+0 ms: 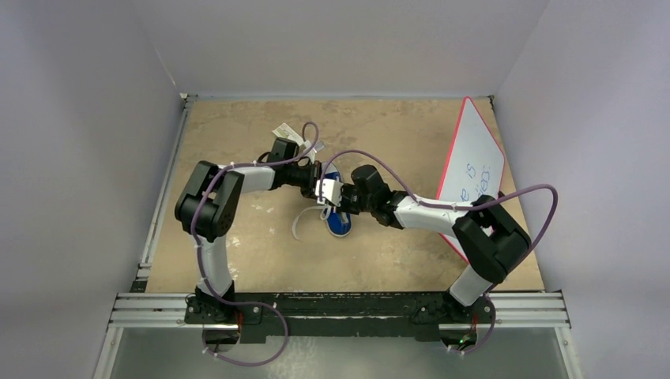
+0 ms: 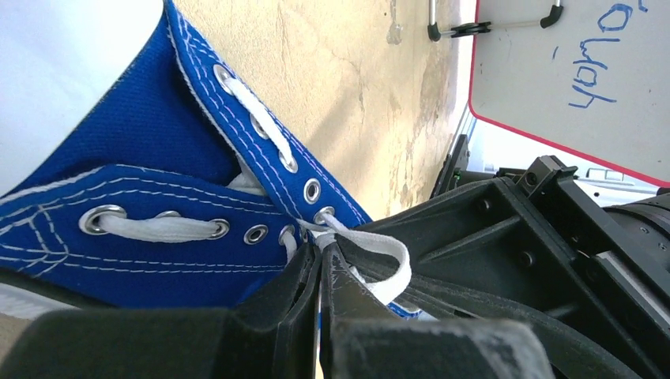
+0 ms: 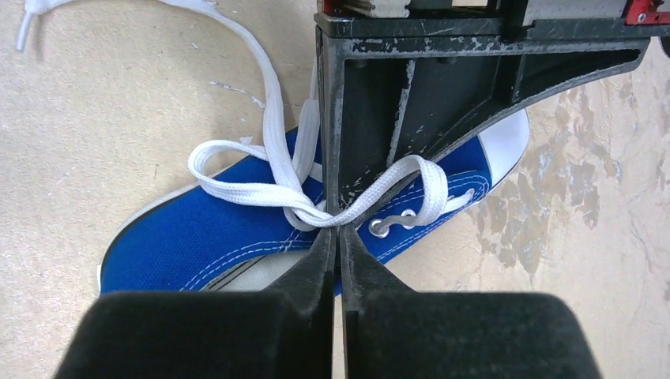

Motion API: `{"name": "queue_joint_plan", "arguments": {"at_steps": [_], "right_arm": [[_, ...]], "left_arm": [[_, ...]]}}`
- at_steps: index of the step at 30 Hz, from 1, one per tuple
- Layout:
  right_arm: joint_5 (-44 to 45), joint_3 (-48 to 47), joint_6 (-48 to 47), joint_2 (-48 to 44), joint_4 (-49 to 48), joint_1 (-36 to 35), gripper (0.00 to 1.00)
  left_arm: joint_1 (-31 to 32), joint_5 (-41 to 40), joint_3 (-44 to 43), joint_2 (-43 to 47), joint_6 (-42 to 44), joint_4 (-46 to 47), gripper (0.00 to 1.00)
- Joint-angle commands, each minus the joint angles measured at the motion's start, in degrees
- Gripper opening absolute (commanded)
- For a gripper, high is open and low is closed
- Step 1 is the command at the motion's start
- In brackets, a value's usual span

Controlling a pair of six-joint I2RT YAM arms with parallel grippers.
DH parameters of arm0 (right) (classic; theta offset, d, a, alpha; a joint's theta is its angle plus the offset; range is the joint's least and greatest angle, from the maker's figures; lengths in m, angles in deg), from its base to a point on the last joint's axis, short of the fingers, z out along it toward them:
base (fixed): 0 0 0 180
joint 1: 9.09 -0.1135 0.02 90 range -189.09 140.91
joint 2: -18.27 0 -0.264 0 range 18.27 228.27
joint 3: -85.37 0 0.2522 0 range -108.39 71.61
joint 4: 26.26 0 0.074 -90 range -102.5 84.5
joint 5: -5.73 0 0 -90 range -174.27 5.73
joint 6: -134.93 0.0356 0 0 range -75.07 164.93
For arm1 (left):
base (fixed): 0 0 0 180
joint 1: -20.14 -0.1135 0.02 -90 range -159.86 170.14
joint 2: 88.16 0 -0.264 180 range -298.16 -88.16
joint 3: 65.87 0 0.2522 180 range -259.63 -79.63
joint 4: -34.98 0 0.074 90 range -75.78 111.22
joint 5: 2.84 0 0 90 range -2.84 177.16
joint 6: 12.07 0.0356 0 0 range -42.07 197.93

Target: Tie the shoes

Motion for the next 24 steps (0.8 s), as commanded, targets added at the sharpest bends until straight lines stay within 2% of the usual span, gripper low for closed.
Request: {"name": "queue_joint_plan", "arguments": {"at_steps": [1, 3, 6, 9, 13, 16, 19, 21, 24], "right_arm": [[3.29, -0.95, 0.44, -1.07, -0.27, 0.95, 0.0], [1.06, -0.81, 2.28, -1.95, 0.66, 1.15, 0.0], [-1.69, -1.15, 4.23, -3.8, 2.92, 1.2, 0.0], [-5.08, -2.51, 6.41, -5.22, 7.14, 1.27, 0.0], [-6.76, -2.93, 10.35, -7.3, 10.22, 1.8, 0.0], [-7.6, -2.84, 12.33, -8.48, 11.86, 2.38, 0.0], [-8.22, -2.44, 14.61, -9.75, 12.08, 3.15, 0.0], [-8.54, -2.99, 16.12, -10.02, 12.72, 3.87, 0.0], [-9.48, -3.73, 18.86, -9.8, 13.06, 4.98, 0.0]], "left_arm": [[1.03, 8.3, -0.5, 3.98, 0.73, -2.26, 0.0], [1.03, 7.52, -1.07, 3.64, 2.55, -5.61, 0.0], [0.94, 5.6, -2.76, 3.02, 6.63, -12.07, 0.1], [0.54, 2.81, -3.21, 4.33, 9.67, -16.2, 0.29], [-1.5, -0.62, -1.4, 8.89, 6.65, -14.48, 0.51], [-3.19, -5.78, -1.32, 11.54, 7.97, -19.1, 0.59], [-3.8, -12.83, -1.11, 14.58, 9.45, -23.61, 0.61], [-3.81, -15.33, 1.59, 17.63, 8.52, -21.22, 0.62], [-3.66, -14.89, 7.96, 21.89, 5.09, -12.23, 0.63]]}}
